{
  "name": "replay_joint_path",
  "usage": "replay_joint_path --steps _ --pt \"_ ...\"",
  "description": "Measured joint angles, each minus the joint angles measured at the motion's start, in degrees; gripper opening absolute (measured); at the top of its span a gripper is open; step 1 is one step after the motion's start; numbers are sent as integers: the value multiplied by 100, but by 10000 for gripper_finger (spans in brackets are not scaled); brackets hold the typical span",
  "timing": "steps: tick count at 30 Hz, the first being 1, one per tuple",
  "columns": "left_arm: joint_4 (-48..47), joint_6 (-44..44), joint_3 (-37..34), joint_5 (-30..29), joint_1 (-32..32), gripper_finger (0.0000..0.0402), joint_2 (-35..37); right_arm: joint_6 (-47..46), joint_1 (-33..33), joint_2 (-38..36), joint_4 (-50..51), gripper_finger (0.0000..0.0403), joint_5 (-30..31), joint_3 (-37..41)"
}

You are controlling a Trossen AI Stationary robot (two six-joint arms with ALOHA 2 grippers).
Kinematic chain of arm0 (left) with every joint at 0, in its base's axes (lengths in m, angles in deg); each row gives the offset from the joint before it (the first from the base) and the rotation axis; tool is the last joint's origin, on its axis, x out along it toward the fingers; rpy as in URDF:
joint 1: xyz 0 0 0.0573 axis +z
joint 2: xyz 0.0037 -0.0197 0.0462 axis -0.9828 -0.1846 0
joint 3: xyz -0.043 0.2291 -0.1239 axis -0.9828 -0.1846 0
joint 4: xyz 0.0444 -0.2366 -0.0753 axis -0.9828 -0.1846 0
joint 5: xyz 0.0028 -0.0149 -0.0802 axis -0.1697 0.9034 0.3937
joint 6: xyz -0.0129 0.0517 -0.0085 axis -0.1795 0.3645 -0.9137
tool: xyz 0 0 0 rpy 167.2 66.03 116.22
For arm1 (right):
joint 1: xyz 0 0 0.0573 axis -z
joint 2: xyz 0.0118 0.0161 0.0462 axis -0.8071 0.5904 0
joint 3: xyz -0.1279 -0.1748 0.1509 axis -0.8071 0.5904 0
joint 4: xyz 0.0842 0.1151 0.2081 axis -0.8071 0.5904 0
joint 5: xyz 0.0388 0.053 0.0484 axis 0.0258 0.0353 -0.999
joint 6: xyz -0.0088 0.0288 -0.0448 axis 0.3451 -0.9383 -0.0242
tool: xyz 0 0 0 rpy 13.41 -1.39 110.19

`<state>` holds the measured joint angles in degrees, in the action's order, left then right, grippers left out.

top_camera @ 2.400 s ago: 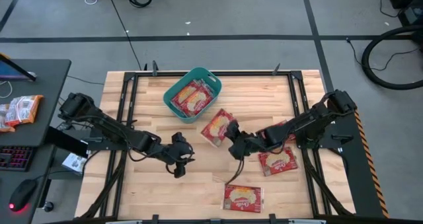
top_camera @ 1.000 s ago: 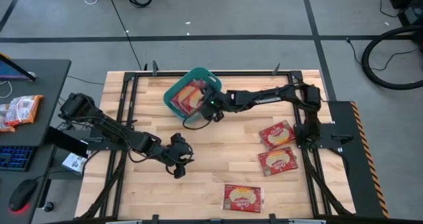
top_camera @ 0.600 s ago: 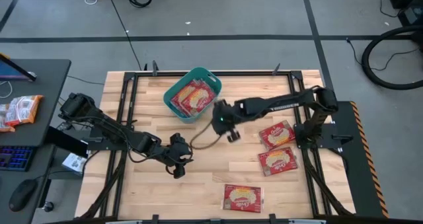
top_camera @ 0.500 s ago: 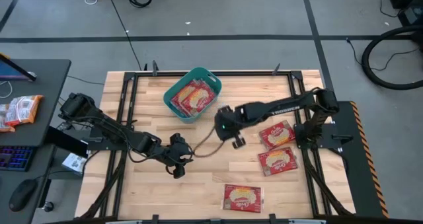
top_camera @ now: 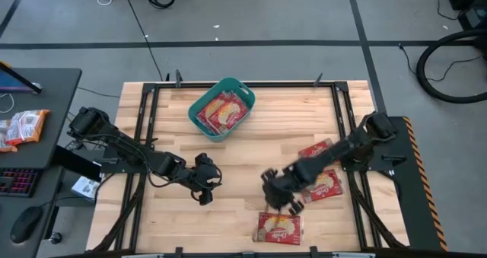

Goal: Sort popcorn bags into baskets
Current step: Put the red popcorn pack into the blue bin

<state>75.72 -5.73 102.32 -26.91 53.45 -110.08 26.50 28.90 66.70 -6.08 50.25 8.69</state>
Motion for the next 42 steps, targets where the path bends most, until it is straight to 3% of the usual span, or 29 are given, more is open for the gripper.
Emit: replay_joint_path --steps 9,18,25,34,42 --pt "8 -2 0 -216 66 141 0 -209 -906 0 -2185 106 -121 972" --pt "10 -7 0 -223 100 141 0 -813 -1181 51 -2859 96 151 1761" --pt "19 -151 0 -223 98 141 0 -1303 -597 32 -2597 69 947 1774" --pt "114 -151 0 -223 98 141 0 -3892 601 21 -1922 42 2313 1765" --pt "553 42 0 -271 98 141 0 -2885 981 -496 -1745 39 2874 1502"
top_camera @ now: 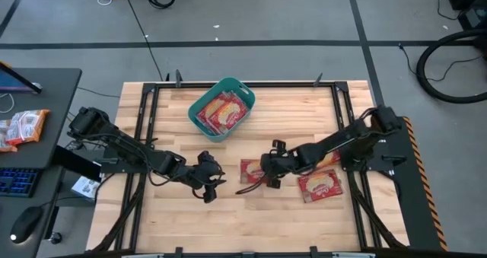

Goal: Sort popcorn bags into baskets
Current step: Put the red popcorn pack into the blue bin

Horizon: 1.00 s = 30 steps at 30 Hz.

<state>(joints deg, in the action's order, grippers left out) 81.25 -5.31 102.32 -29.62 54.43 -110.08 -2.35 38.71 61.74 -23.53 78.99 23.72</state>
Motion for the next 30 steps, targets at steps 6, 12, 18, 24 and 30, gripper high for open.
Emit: replay_joint_path --steps 6,12,18,24,30 --pt "362 92 -2 -274 0 141 -227 691 26 -512 190 39 -490 -96" --pt "1053 330 0 -274 218 141 -714 1305 -356 -330 -99 42 -624 -103" --pt "1141 304 8 -191 553 141 -1067 1323 -696 -19 -392 66 -649 -102" --pt "1196 328 130 -26 772 141 -1371 1294 -883 298 -752 113 -741 -154" --pt "1235 927 607 -23 901 141 -1861 1329 -1010 809 -533 157 -470 -701"
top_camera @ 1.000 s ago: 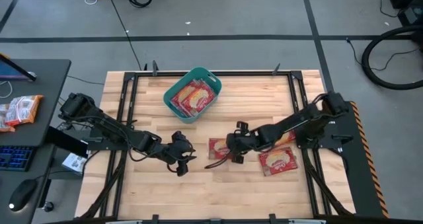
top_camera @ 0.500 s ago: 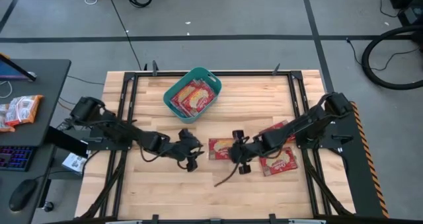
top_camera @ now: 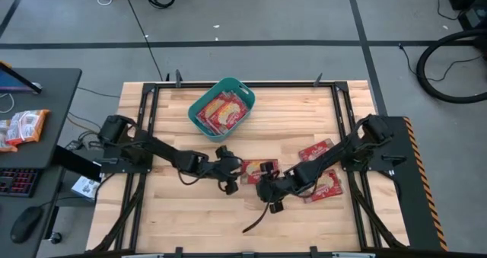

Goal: Sort popcorn bags into baskets
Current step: Put the red popcorn pack into the blue bin

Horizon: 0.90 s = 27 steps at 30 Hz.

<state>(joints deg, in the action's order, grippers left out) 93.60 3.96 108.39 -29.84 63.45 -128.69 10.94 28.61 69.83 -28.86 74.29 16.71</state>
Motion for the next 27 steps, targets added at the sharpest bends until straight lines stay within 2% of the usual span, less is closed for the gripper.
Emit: replay_joint_path --steps 7,13,17,21,27 --pt "86 398 231 -282 300 141 -517 53 -31 319 599 177 619 -352" --pt "29 232 205 -96 423 141 -848 35 -9 345 703 177 750 -351" --pt "141 38 226 156 367 141 -996 140 -5 564 713 178 759 -335" --pt "186 -38 233 146 237 141 -1064 193 -21 745 759 177 823 -353" --pt "126 -66 230 162 59 141 -1064 323 -35 829 1100 164 1330 -372"
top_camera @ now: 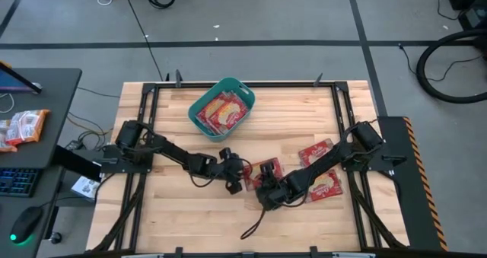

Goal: Sort popcorn bags into baskets
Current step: Put the red popcorn pack into the blue bin

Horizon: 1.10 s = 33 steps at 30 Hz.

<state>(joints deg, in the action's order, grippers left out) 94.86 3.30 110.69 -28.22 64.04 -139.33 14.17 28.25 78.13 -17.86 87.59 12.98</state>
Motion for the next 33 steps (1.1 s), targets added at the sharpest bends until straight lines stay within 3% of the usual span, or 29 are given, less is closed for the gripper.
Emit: replay_joint_path --steps 5,12,16,22,29,33 --pt "-34 -14 -5 16 -32 141 0 517 2 10 92 120 89 20" --pt "-172 110 -23 176 -112 141 177 630 17 -152 275 20 -15 44" --pt "-391 366 -33 181 -329 141 656 627 -9 -489 703 21 163 68" --pt "-1047 502 -27 -544 -708 141 1464 802 -6 -1066 1161 21 970 61" --pt "-1116 616 -511 -899 -912 141 2236 1800 465 -1449 787 21 1159 48" --pt "-961 444 -974 -988 -899 141 2681 2729 897 -1475 74 21 1070 48"
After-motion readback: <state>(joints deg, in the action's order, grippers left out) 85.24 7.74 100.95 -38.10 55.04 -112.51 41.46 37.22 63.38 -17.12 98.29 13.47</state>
